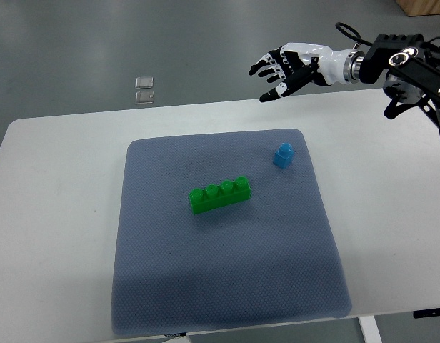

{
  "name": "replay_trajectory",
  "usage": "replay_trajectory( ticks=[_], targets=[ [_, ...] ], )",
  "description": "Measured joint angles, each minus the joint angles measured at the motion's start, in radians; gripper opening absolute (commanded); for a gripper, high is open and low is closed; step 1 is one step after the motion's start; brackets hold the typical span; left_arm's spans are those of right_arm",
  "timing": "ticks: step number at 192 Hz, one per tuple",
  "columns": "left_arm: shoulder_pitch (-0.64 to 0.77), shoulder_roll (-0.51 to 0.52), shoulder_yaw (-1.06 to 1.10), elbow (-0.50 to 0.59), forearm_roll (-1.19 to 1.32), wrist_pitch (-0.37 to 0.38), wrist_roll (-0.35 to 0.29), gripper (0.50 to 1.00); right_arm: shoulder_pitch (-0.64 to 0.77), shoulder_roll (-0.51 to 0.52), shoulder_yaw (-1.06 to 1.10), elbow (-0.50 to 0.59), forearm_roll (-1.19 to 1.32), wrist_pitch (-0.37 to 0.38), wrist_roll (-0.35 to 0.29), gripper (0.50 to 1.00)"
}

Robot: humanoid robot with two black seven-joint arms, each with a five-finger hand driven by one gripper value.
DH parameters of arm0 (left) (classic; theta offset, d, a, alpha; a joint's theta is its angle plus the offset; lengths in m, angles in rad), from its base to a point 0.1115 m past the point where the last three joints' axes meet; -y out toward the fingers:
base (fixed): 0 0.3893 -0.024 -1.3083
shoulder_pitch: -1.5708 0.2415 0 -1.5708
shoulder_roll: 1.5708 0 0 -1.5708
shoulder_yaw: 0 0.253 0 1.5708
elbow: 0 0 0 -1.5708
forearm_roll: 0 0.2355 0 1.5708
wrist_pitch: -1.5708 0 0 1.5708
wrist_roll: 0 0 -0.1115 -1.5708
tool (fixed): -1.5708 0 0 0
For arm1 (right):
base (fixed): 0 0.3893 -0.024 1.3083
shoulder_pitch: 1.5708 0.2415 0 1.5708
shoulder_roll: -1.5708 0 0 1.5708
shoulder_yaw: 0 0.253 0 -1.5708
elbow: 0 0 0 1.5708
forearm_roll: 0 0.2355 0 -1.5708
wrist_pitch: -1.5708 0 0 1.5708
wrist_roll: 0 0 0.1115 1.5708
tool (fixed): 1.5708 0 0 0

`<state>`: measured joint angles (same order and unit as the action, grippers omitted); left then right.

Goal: Stack blue block on green block with right hand
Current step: 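Raise the right hand and move it over the blue block, then lower the right hand and close its fingers around the blue block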

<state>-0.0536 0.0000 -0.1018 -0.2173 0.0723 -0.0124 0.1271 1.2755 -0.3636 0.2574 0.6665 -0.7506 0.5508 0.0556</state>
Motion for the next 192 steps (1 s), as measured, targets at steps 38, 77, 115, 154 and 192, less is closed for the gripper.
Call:
replay_trajectory(
  ticks=[38, 77, 115, 154, 192],
  targets=[
    [-0.002, 0.000, 0.000, -0.006, 0.000, 0.000, -0.001, 1.000, 0.215, -0.097, -0.297, 0.199, -0.135, 0.058, -0.012, 0.915],
    [-0.005, 0.000, 0.000, -0.007, 0.000, 0.000, -0.001, 1.000, 0.320, -0.118, -0.424, 0.323, -0.250, 0.060, -0.025, 0.915],
    [-0.005, 0.000, -0.001, -0.001, -0.002, 0.000, -0.001, 1.000, 0.310, -0.056, -0.447, 0.319, -0.366, 0.024, -0.022, 0.913],
    [-0.005, 0.000, -0.001, 0.006, -0.002, 0.000, 0.000, 1.000, 0.241, 0.005, -0.457, 0.267, -0.403, -0.060, -0.019, 0.913],
    [-0.005, 0.000, -0.002, 0.007, -0.002, 0.001, 0.000, 1.000, 0.163, 0.059, -0.459, 0.226, -0.432, -0.164, 0.000, 0.913]
  ],
)
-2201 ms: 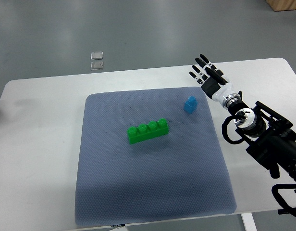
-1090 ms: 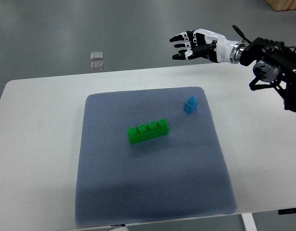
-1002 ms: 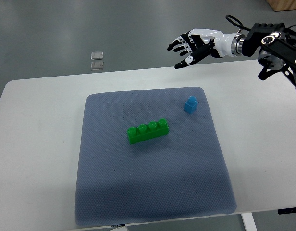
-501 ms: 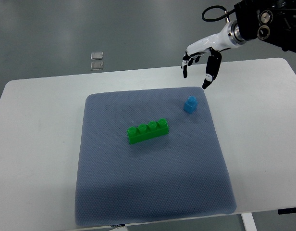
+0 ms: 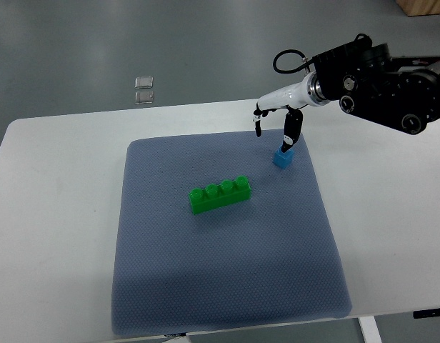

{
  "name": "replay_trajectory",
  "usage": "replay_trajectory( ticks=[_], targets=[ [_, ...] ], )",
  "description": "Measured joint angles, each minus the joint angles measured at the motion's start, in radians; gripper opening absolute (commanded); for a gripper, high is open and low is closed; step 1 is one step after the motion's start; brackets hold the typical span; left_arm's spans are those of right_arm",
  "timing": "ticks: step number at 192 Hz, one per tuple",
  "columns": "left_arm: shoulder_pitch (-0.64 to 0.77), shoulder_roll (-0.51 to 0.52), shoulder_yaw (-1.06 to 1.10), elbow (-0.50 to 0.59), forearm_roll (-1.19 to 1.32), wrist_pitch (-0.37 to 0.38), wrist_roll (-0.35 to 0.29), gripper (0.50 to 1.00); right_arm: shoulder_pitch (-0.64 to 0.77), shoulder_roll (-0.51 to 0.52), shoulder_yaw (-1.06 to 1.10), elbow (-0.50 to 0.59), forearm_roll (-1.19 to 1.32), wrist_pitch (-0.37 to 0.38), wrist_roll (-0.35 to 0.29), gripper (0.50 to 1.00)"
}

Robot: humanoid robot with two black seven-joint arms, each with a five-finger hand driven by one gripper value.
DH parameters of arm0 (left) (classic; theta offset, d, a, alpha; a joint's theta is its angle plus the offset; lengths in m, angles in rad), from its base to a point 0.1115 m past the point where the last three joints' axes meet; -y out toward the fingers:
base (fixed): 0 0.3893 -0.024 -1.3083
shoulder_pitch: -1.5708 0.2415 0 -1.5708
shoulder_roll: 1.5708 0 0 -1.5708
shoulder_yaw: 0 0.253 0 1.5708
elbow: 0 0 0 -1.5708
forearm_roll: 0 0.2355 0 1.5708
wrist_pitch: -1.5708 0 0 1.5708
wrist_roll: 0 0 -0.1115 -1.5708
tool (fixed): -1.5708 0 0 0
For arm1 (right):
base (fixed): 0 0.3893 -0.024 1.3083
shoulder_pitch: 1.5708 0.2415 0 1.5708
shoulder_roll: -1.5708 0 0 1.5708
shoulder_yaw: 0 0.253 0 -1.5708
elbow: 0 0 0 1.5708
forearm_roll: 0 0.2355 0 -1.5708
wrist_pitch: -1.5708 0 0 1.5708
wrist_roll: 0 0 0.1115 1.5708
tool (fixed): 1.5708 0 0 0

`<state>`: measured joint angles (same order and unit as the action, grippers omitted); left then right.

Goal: Stack blue block on green block with right hand
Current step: 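Lower the right hand and close its fingers around the blue block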

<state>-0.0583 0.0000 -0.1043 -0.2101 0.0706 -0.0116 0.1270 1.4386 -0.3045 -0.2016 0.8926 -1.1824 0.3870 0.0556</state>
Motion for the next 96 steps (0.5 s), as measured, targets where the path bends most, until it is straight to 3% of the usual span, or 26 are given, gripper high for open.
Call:
replay_trajectory(
  ticks=[96],
  targets=[
    [0.000, 0.000, 0.000, 0.002, 0.000, 0.001, 0.001, 1.000, -0.104, 0.022, -0.001, -0.083, -0.083, -0.062, 0.057, 0.901]
  ],
)
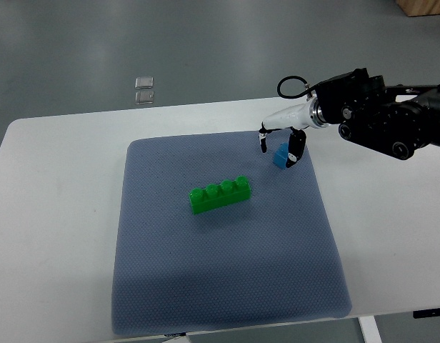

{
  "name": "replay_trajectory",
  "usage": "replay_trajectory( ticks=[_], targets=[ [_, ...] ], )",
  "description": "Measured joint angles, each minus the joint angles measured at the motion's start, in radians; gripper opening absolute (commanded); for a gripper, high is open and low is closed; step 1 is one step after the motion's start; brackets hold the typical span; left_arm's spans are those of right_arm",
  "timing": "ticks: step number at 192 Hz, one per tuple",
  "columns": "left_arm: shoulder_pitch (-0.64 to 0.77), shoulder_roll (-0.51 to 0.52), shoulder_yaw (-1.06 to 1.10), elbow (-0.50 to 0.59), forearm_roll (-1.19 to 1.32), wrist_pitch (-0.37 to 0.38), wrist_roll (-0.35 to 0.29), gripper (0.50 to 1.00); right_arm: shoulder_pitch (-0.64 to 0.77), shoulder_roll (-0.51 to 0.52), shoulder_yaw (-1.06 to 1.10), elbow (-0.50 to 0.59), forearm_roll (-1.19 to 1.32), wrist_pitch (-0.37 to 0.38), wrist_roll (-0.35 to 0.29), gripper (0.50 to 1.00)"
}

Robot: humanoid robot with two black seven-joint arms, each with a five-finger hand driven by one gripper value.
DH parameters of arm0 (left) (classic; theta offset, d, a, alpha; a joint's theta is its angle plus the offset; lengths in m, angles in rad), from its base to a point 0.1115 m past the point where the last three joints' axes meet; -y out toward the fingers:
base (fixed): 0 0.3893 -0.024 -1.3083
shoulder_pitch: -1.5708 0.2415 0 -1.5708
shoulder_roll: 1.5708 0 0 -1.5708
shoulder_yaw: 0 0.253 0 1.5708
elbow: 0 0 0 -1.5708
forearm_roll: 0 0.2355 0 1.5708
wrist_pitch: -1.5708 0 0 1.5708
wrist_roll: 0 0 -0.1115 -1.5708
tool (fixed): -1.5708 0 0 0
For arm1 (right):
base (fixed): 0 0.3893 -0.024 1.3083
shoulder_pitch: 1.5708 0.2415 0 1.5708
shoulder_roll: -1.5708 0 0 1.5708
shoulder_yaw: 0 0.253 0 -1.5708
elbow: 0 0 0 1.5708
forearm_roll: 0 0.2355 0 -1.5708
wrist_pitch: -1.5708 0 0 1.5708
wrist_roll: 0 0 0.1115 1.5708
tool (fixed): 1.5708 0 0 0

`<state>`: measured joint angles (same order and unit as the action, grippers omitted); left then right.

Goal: Stack blue block on green block with right hand
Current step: 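Lower the right hand and close its fingers around the blue block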

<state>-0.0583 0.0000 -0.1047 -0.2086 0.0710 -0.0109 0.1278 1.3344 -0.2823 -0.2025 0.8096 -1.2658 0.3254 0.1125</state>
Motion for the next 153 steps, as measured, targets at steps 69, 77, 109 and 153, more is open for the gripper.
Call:
replay_trajectory(
  ticks=[69, 77, 109, 153],
  targets=[
    [0.000, 0.000, 0.000, 0.000, 0.000, -0.001, 0.001, 1.000, -0.038, 0.017, -0.001, -0.058, -0.020, -0.050, 0.019, 0.872],
    [0.000, 0.000, 0.000, 0.000, 0.000, -0.001, 0.001, 1.000, -0.042, 0.019, -0.001, -0.062, -0.022, -0.054, 0.023, 0.868],
    [0.000, 0.000, 0.000, 0.000, 0.000, -0.001, 0.001, 1.000, -0.049, 0.021, -0.002, -0.065, -0.026, -0.064, 0.029, 0.832],
    [0.000, 0.000, 0.000, 0.000, 0.000, -0.001, 0.001, 1.000, -0.052, 0.022, -0.011, -0.068, -0.028, -0.068, 0.041, 0.768]
  ],
)
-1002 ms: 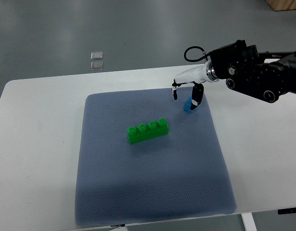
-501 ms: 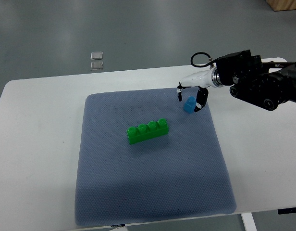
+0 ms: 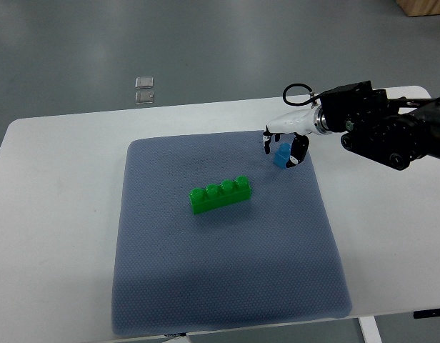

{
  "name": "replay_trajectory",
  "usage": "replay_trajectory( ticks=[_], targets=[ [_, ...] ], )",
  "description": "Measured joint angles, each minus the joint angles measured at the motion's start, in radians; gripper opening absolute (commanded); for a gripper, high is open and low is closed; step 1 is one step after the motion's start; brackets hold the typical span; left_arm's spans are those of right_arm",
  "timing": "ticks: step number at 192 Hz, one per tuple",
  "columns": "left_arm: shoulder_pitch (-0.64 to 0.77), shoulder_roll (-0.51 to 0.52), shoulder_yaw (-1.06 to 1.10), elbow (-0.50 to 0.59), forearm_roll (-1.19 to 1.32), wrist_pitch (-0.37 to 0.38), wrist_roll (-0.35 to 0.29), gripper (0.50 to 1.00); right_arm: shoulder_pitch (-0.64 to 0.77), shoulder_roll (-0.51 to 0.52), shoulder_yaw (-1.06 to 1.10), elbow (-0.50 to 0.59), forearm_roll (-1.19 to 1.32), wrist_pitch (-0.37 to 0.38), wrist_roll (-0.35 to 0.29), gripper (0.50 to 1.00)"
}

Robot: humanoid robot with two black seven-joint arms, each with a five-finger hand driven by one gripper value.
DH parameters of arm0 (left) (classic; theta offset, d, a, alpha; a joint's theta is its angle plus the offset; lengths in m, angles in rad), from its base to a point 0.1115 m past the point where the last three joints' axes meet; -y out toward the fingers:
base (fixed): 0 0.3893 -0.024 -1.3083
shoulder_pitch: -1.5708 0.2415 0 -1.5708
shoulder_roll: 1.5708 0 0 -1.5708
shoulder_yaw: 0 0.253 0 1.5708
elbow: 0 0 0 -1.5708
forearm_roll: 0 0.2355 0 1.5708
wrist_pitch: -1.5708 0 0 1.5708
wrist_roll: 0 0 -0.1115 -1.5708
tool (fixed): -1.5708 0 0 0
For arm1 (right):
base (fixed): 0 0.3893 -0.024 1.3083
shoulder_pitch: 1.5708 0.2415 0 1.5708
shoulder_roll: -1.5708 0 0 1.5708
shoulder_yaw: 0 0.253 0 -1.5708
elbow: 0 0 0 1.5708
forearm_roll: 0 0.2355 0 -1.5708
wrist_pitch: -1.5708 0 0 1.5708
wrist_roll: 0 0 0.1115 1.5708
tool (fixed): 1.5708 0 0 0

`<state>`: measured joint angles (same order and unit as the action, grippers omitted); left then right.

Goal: Stack blue block on green block with right hand
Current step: 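Lower the right hand and close its fingers around the blue block, then lift the blue block and carry it above the green block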

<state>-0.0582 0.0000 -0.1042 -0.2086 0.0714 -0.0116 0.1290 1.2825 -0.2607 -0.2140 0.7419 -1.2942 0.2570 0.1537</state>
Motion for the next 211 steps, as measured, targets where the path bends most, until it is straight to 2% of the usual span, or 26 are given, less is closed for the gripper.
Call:
replay_trajectory(
  ticks=[87, 135, 190, 191, 195, 211],
  targets=[
    [0.001, 0.000, 0.000, 0.000, -0.001, 0.001, 0.000, 1.000, -0.017, 0.006, -0.010, -0.023, -0.011, -0.017, 0.004, 0.756],
    [0.001, 0.000, 0.000, 0.000, -0.001, 0.001, 0.000, 1.000, -0.020, 0.006, -0.012, -0.026, -0.012, -0.031, 0.005, 0.693],
    [0.001, 0.000, 0.000, 0.000, -0.001, 0.000, 0.000, 1.000, -0.029, 0.006, -0.013, -0.026, -0.014, -0.040, 0.015, 0.680],
    [0.001, 0.000, 0.000, 0.000, -0.001, 0.000, 0.000, 1.000, -0.029, 0.006, -0.013, -0.026, -0.014, -0.040, 0.015, 0.664],
    [0.001, 0.000, 0.000, 0.000, -0.001, 0.000, 0.000, 1.000, -0.030, 0.006, -0.013, -0.026, -0.014, -0.041, 0.016, 0.658],
    [0.001, 0.000, 0.000, 0.000, -0.001, 0.000, 0.000, 1.000, -0.032, 0.006, -0.018, -0.026, -0.021, -0.044, 0.019, 0.654]
  ],
)
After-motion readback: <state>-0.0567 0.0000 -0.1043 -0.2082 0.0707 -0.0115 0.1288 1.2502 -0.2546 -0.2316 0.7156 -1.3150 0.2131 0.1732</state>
